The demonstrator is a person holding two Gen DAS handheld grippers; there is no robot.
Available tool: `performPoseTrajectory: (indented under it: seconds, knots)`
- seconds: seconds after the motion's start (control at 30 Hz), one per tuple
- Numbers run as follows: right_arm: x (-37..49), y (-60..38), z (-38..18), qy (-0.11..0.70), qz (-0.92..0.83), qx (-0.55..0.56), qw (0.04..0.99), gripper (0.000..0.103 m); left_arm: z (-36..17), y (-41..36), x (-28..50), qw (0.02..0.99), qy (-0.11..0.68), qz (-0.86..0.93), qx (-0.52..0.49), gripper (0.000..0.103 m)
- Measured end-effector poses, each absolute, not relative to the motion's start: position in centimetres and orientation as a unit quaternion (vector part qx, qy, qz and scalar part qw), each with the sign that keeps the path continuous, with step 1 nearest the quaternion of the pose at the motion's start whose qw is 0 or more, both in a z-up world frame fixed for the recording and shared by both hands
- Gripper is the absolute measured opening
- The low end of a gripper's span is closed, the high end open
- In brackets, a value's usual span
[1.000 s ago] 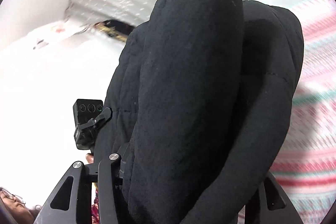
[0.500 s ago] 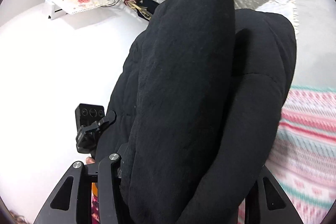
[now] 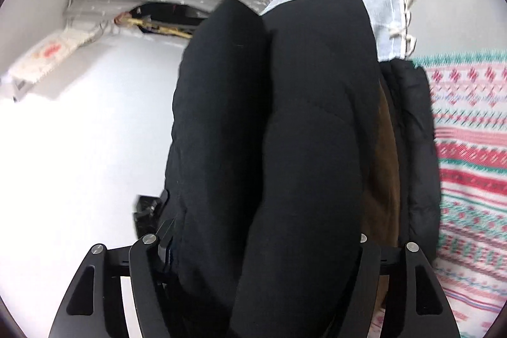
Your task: Fold large clothes
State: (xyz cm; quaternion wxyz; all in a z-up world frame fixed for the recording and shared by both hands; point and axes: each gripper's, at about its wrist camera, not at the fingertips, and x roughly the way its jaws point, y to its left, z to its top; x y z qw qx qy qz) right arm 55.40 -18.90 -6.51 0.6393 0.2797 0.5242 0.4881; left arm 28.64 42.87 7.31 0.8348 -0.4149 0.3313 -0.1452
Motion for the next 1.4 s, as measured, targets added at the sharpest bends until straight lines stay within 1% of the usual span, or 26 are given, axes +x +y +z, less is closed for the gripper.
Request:
performPoseTrajectory:
  seconds: [0.07, 0.17, 0.27, 0.33, 0.37, 0.5, 0.6, 0.7, 0.73, 0.77, 0.8, 0.83, 0.87, 0.93, 1.03, 1.1, 1.17, 1.2, 1.3, 1.4]
  knots:
    - [54.1, -19.8, -5.3, 0.519, 0.484, 0.258, 0.656, 0.072, 8.9, 42.1, 27.8, 0.850, 0.341, -0.134, -0.380, 0.087]
    - [52.8, -22.6, -2.6, 0.495, 0.479, 0.237, 0.685, 0.072, 11.2, 40.0, 25.5, 0.883, 0.352, -0.094, -0.294, 0.087]
    - [51.4, -24.0, -0.5, 0.473, 0.469, 0.199, 0.719, 0.072, 12.3, 38.8, 23.0, 0.908, 0.344, -0.069, -0.228, 0.087]
    - [51.9, -20.2, 1.2, 0.461, 0.459, 0.168, 0.741, 0.072, 12.8, 38.2, 21.8, 0.917, 0.338, -0.062, -0.206, 0.087]
    - [50.9, -19.9, 1.9, 0.451, 0.456, 0.147, 0.753, 0.072, 13.1, 37.8, 21.3, 0.920, 0.335, -0.054, -0.196, 0.087]
    - [47.8, -22.1, 4.7, 0.409, 0.458, 0.115, 0.781, 0.072, 15.2, 35.6, 19.1, 0.936, 0.316, -0.026, -0.154, 0.089]
    - [45.1, -22.7, 6.6, 0.367, 0.464, 0.098, 0.800, 0.072, 15.4, 33.2, 18.6, 0.943, 0.313, -0.017, -0.109, 0.089]
    - [43.2, -20.7, 7.7, 0.338, 0.459, 0.051, 0.820, 0.071, 13.9, 32.0, 19.6, 0.934, 0.341, -0.019, -0.101, 0.091]
    - [42.8, -19.6, 7.2, 0.345, 0.448, 0.017, 0.825, 0.070, 13.6, 31.6, 19.6, 0.936, 0.341, -0.005, -0.091, 0.093]
    - [42.7, -18.7, 6.4, 0.358, 0.428, -0.016, 0.830, 0.066, 13.0, 31.7, 19.9, 0.935, 0.345, 0.007, -0.085, 0.096]
    - [43.1, -17.9, 5.2, 0.369, 0.399, -0.050, 0.838, 0.063, 12.8, 31.9, 19.8, 0.931, 0.353, 0.012, -0.089, 0.100]
    - [43.6, -17.3, 3.9, 0.380, 0.366, -0.085, 0.845, 0.063, 12.3, 32.5, 20.1, 0.926, 0.362, 0.018, -0.101, 0.100]
    - [43.7, -17.3, 3.6, 0.385, 0.358, -0.091, 0.846, 0.063, 12.1, 33.1, 20.2, 0.921, 0.371, 0.010, -0.122, 0.100]
    - [44.1, -18.1, 3.4, 0.399, 0.360, -0.065, 0.841, 0.063, 12.2, 34.0, 19.7, 0.915, 0.373, 0.003, -0.155, 0.100]
    - [42.6, -19.6, 4.8, 0.378, 0.368, -0.054, 0.848, 0.064, 13.5, 33.5, 18.0, 0.921, 0.362, 0.026, -0.142, 0.100]
    - [40.9, -20.5, 5.5, 0.365, 0.354, -0.069, 0.858, 0.066, 14.6, 32.4, 16.0, 0.925, 0.352, 0.051, -0.135, 0.100]
    - [38.3, -21.8, 6.6, 0.354, 0.333, -0.080, 0.870, 0.072, 15.3, 31.0, 13.8, 0.925, 0.351, 0.076, -0.128, 0.100]
    - [37.3, -22.2, 6.4, 0.348, 0.326, -0.087, 0.875, 0.074, 15.4, 30.2, 12.9, 0.924, 0.351, 0.084, -0.128, 0.102]
    - [33.8, -23.2, 5.3, 0.326, 0.312, -0.112, 0.885, 0.078, 15.1, 27.6, 10.5, 0.915, 0.370, 0.099, -0.125, 0.102]
    - [31.2, -24.3, 3.6, 0.327, 0.310, -0.115, 0.886, 0.084, 14.2, 24.8, 8.2, 0.905, 0.396, 0.108, -0.111, 0.102]
